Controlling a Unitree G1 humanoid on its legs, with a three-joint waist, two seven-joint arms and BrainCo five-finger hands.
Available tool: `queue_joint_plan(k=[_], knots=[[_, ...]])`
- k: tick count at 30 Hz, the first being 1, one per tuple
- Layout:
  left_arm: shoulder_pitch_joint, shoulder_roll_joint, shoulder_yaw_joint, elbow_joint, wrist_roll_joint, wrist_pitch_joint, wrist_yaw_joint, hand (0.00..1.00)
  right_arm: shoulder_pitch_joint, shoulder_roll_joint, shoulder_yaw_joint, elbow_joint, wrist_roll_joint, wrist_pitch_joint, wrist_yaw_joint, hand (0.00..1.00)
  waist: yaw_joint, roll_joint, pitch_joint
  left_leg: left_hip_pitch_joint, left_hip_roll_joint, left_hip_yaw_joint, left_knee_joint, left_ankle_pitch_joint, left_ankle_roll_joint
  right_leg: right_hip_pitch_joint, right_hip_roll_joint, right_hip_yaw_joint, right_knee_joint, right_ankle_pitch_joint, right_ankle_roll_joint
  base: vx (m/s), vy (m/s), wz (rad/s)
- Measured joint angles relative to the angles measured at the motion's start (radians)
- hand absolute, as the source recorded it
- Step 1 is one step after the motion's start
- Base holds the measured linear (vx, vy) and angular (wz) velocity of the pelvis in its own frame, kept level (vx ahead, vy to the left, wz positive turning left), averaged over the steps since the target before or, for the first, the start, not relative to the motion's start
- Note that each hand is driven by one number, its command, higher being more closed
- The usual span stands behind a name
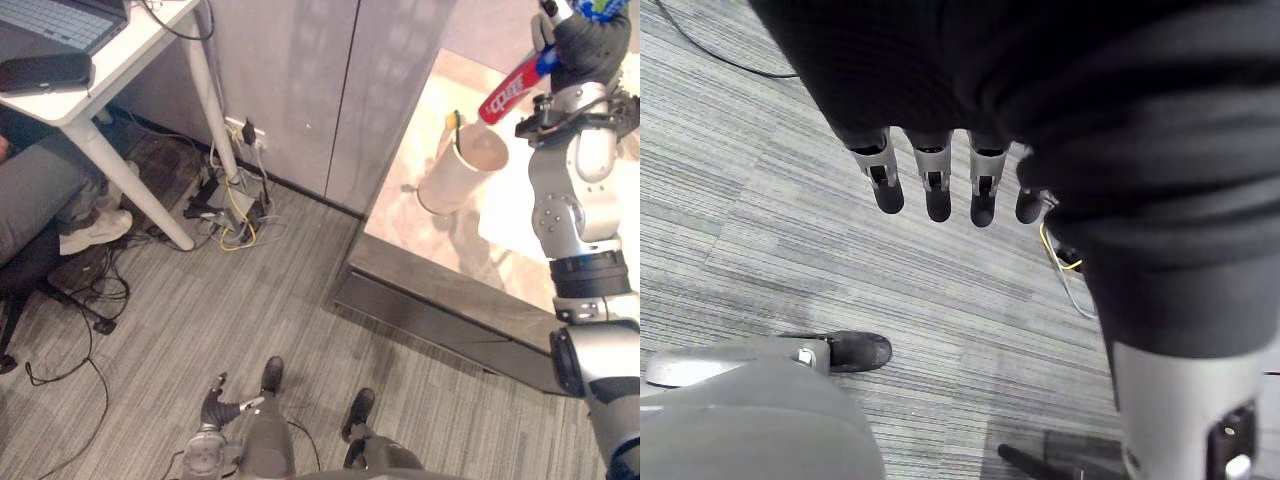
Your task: Organize washtable
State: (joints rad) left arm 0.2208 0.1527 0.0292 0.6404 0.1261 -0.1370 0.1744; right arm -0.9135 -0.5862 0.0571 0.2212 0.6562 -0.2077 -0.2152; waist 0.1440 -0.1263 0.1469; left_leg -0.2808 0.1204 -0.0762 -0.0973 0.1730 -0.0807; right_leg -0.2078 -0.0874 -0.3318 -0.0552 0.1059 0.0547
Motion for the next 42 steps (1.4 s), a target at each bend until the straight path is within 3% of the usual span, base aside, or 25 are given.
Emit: queue_joint_plan(k=[18, 42], knots=[[0.005, 0.029, -0.039, 0.022, 0.004, 0.001, -0.022, 0.0, 0.004, 0.017, 0.0, 0.0, -0.001, 0.0, 0.0, 1.0, -0.021, -0.002, -0.029, 0.017, 0.002, 0.013, -0.001, 0.0, 0.0, 0.01, 0.0, 0.011, 0.0, 0.0, 0.0, -0.01, 0.005, -0.02], [0.009, 0.047, -0.065, 0.062, 0.023, 0.001, -0.039, 0.0, -0.025, 0.02, 0.031, 0.001, 0.0, 0.0, -0.005, 1.0, -0.02, -0.003, -0.044, 0.027, 0.002, 0.031, -0.004, -0.001, 0.0, 0.019, 0.002, 0.029, -0.021, 0.021, -0.003, -0.02, 0.008, -0.03]])
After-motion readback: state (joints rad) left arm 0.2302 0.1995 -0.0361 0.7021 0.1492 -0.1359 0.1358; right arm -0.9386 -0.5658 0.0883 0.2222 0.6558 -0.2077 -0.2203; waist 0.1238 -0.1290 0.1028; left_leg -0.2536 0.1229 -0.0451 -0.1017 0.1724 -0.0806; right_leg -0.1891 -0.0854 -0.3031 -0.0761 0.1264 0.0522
